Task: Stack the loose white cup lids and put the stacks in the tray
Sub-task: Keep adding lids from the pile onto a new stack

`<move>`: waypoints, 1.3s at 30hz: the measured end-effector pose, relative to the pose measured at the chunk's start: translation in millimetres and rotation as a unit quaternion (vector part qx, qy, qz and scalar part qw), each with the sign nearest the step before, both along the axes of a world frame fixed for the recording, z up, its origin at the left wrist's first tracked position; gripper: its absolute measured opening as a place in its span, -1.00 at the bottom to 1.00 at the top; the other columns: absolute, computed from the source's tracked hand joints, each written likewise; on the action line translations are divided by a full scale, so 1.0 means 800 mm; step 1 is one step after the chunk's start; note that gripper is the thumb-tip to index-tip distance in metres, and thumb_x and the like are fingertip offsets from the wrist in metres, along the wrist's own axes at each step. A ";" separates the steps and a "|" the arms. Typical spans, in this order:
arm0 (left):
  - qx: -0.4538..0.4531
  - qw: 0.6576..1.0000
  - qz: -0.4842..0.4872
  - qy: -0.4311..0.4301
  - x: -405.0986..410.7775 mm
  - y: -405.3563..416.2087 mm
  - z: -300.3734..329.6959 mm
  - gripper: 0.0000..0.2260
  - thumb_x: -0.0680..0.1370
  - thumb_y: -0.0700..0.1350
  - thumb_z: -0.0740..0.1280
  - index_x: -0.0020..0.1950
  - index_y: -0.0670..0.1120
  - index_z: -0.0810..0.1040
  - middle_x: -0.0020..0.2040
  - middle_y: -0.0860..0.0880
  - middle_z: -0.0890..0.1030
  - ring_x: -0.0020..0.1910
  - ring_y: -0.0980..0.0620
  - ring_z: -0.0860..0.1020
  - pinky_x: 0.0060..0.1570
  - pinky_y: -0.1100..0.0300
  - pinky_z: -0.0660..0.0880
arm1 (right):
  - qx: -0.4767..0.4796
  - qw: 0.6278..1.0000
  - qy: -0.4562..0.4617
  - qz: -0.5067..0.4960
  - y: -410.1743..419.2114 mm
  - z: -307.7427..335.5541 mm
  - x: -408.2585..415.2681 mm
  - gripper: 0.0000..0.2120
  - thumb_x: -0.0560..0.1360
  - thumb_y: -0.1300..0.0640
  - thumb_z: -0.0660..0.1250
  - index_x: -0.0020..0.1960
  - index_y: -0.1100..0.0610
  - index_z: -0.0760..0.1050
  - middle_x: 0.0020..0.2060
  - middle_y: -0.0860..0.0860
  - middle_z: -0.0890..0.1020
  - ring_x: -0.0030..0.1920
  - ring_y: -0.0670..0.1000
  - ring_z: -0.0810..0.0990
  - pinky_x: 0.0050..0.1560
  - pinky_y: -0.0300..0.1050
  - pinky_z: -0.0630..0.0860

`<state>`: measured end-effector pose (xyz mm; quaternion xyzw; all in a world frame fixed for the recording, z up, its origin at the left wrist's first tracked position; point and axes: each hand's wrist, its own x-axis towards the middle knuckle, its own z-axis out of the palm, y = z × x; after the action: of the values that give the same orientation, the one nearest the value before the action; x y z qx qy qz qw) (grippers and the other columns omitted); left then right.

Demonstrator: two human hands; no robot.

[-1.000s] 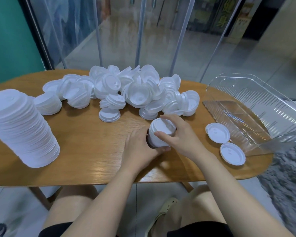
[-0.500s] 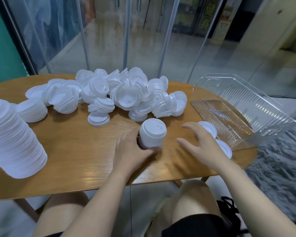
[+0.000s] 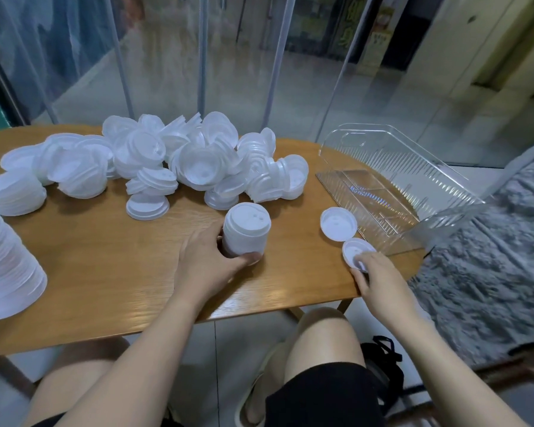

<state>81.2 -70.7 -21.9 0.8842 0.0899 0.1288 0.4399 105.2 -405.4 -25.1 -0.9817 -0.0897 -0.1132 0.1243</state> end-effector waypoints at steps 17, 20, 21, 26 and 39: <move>-0.013 1.000 0.007 0.014 0.003 0.003 -0.005 -0.34 0.25 0.40 0.54 0.31 0.29 0.50 0.05 0.24 0.57 0.12 0.07 0.47 0.14 -0.03 0.48 | 0.465 0.862 0.193 -0.057 0.064 0.018 -0.006 -0.85 0.70 0.22 0.20 0.13 0.17 0.55 -0.17 0.17 0.64 -0.29 -0.06 0.63 -0.33 -0.19 0.58; -0.010 1.000 0.006 0.014 0.002 0.003 -0.005 -0.34 0.25 0.39 0.54 0.31 0.31 0.50 0.01 0.26 0.54 0.11 0.06 0.47 0.10 0.01 0.46 | 0.432 0.880 0.193 -0.038 0.066 0.017 -0.007 -0.86 0.68 0.16 0.26 0.19 0.14 0.54 -0.20 0.10 0.66 -0.28 -0.05 0.61 -0.31 -0.19 0.55; -0.011 1.000 0.005 0.014 0.002 0.002 -0.005 -0.34 0.26 0.38 0.55 0.31 0.30 0.50 0.01 0.27 0.54 0.12 0.07 0.47 0.11 0.01 0.46 | 0.399 0.898 0.182 -0.029 0.067 0.018 -0.009 -0.87 0.65 0.12 0.33 0.18 0.07 0.55 -0.17 0.06 0.67 -0.26 -0.04 0.62 -0.27 -0.19 0.54; -0.010 1.000 0.007 0.019 0.002 0.002 -0.003 -0.32 0.27 0.39 0.55 0.35 0.31 0.47 0.06 0.26 0.56 0.13 0.07 0.45 0.18 -0.03 0.46 | 0.274 0.950 0.152 0.014 0.071 0.019 -0.011 -0.71 0.47 -0.02 0.54 0.13 -0.05 0.55 -0.10 -0.08 0.62 -0.25 -0.18 0.51 -0.17 -0.37 0.43; -0.012 1.000 0.005 0.013 -0.002 0.000 0.003 -0.41 0.31 0.29 0.59 0.30 0.27 0.50 -0.05 0.33 0.50 0.03 0.17 0.38 0.20 0.02 0.41 | 0.133 0.984 0.113 0.028 0.095 0.005 -0.010 -0.43 0.38 -0.31 0.50 0.25 -0.04 0.50 0.07 -0.19 0.45 0.07 -0.13 0.53 0.10 -0.01 0.54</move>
<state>79.9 -70.7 -19.1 0.8801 0.1018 0.1187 0.4483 96.8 -329.4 -21.2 -0.9600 -0.0865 -0.0087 0.2660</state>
